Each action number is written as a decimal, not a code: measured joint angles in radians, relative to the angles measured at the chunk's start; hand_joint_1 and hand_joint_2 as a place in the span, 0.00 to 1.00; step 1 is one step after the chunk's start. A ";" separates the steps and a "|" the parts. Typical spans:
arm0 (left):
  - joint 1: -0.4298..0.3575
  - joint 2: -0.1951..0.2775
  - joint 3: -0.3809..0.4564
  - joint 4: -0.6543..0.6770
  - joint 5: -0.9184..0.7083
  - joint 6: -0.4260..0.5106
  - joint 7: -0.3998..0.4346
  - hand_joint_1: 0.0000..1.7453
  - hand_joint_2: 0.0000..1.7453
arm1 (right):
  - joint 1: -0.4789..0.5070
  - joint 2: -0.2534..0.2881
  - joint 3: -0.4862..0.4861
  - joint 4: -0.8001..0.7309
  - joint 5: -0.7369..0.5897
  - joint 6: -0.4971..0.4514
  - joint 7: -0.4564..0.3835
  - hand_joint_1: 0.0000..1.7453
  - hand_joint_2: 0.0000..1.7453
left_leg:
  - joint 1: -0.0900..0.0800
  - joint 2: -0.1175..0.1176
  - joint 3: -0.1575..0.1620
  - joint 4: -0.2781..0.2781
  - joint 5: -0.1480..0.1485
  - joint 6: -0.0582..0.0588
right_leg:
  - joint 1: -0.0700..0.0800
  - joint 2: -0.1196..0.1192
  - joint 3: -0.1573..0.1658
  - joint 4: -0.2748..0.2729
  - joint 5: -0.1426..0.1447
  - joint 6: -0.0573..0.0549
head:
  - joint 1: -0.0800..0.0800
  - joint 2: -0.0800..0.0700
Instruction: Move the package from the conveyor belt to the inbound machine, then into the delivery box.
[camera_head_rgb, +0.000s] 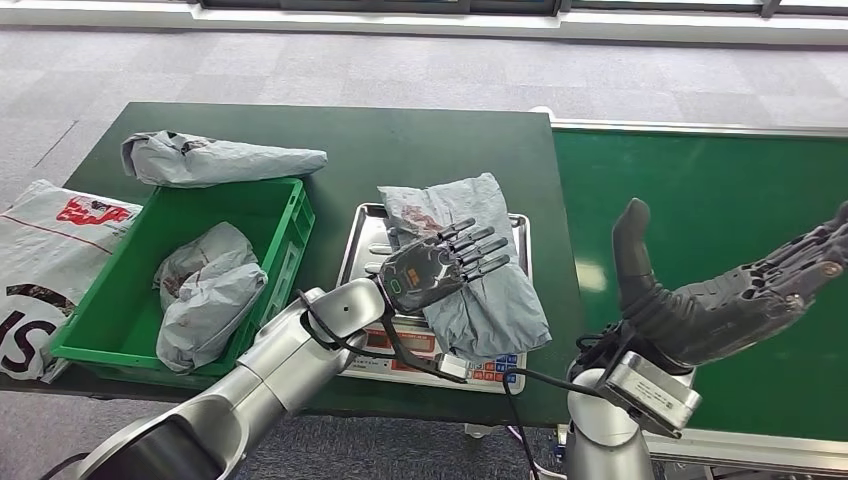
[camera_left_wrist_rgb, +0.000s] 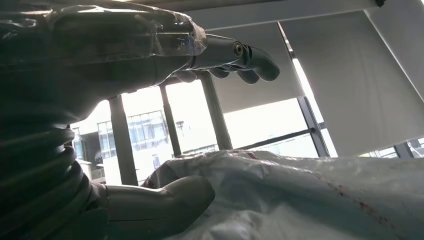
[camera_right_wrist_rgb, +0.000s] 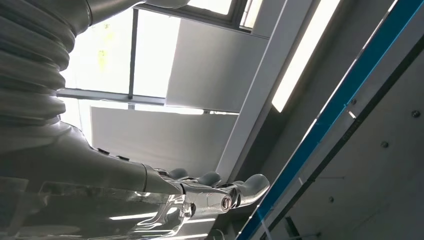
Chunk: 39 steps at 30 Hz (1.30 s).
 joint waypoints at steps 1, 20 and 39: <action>-0.005 -0.006 -0.002 0.013 -0.002 -0.010 -0.001 0.00 1.00 | 0.000 0.000 0.001 0.000 0.000 0.000 0.000 0.00 1.00 | 0.000 0.000 0.000 0.000 0.000 0.000 | 0.000 0.000 0.000 0.000 0.000 0.000 | 0.000 0.000; -0.149 -0.152 -0.141 0.290 -0.064 -0.271 -0.010 1.00 1.00 | 0.003 0.000 0.004 -0.029 0.015 0.000 -0.001 0.00 1.00 | 0.000 -0.001 0.001 0.000 0.000 0.000 | 0.000 0.000 0.001 0.000 0.000 0.000 | 0.000 0.000; -0.175 -0.165 -0.150 0.314 -0.018 -0.282 -0.023 1.00 1.00 | 0.005 0.000 0.002 -0.040 0.011 0.000 -0.001 0.00 1.00 | 0.000 0.000 0.001 0.000 0.000 0.000 | 0.000 0.000 0.002 0.000 0.000 0.000 | 0.000 0.000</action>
